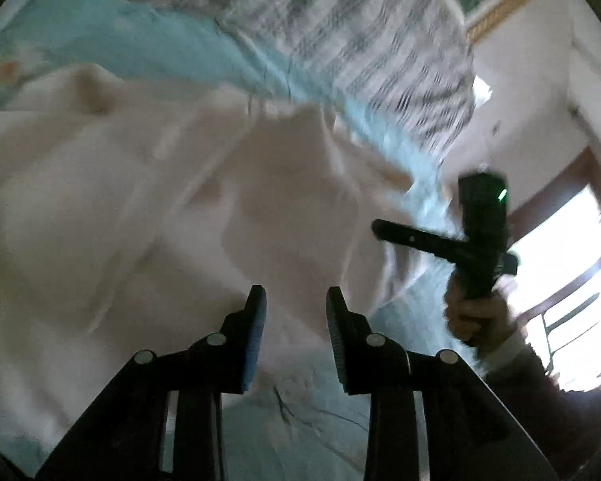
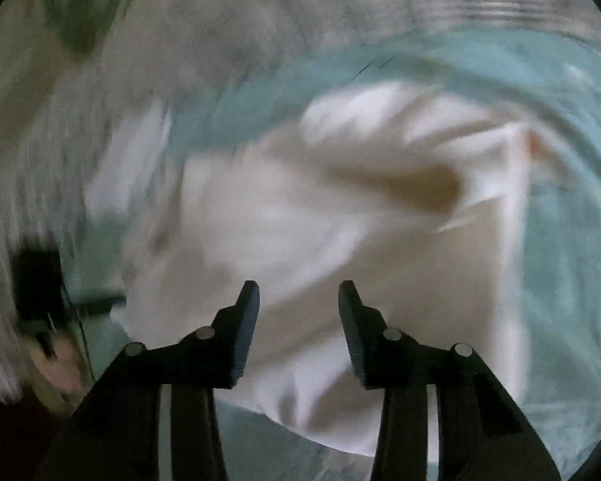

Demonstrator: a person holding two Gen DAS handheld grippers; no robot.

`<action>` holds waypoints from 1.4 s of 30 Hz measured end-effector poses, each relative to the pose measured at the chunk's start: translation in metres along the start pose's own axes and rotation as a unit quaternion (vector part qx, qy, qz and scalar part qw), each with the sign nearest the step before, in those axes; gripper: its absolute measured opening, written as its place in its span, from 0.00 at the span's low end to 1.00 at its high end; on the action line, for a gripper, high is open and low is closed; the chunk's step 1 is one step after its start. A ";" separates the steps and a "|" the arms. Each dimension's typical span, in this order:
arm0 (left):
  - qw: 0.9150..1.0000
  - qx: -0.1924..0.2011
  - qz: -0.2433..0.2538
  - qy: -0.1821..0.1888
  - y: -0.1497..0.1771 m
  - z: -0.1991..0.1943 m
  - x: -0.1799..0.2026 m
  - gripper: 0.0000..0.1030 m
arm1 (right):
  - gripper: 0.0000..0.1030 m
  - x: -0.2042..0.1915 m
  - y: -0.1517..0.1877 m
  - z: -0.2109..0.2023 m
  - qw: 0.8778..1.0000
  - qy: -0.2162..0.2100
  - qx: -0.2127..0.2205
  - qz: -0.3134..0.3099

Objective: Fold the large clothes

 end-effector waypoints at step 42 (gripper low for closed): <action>0.973 0.095 -0.185 -0.102 0.086 -0.081 -0.089 0.31 | 0.40 0.055 0.063 -0.042 0.976 0.124 0.095 0.154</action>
Point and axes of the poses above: each gripper's, at about its wrist camera, not at the fingertips, and z roughly the way its jaws point, x to its right, y to its underside, the point moved 2 cm from there along z, roughly the way its jaws point, and after that the axes turned 2 degrees about -x, right-handed, at the moved point
